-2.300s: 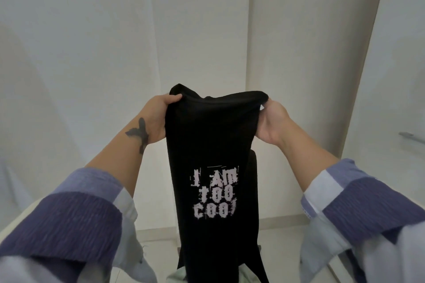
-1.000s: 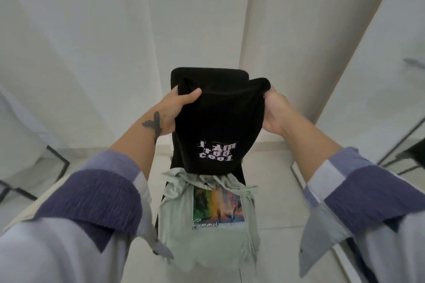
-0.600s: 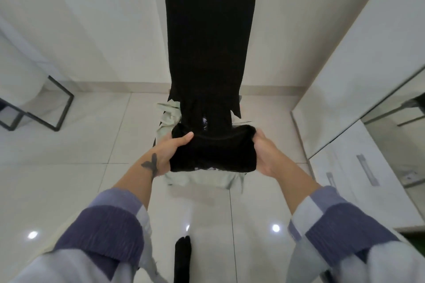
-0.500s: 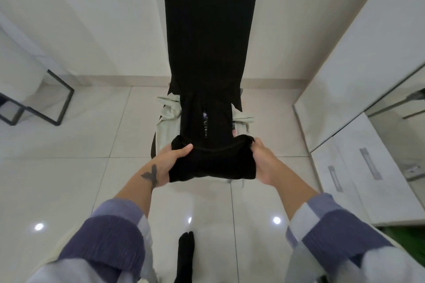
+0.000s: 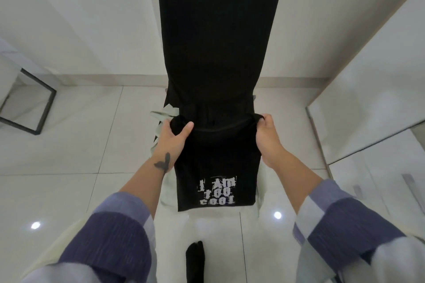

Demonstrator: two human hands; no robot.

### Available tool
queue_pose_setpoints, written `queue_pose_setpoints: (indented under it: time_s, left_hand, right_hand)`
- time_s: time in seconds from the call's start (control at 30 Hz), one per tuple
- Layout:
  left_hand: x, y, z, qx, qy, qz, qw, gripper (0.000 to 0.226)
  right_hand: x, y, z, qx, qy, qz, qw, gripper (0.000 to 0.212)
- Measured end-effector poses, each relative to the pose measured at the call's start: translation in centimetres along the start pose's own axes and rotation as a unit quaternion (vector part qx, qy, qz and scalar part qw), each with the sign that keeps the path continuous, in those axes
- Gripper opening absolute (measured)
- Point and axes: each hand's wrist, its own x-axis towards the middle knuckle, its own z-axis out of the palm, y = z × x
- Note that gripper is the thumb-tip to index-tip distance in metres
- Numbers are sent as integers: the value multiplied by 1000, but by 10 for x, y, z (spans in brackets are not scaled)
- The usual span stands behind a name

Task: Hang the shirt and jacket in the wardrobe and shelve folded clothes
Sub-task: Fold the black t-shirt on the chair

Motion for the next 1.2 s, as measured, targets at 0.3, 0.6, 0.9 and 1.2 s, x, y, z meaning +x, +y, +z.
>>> queue_pose_setpoints:
  time_s: [0.3, 0.6, 0.9, 1.2]
  left_hand:
    - [154, -33, 38, 123, 133, 79, 980, 28]
    - [225, -102, 58, 378, 236, 114, 888, 29]
    - [221, -111, 52, 380, 233, 216, 869, 17]
    - [203, -93, 39, 321, 185, 301, 879, 20]
  right_hand:
    - [146, 24, 66, -94, 116, -105, 983, 28]
    - [219, 99, 87, -349, 162, -108, 917, 28]
    - [214, 87, 95, -418, 152, -332, 832, 39]
    - [227, 57, 130, -547, -152, -375, 733, 72]
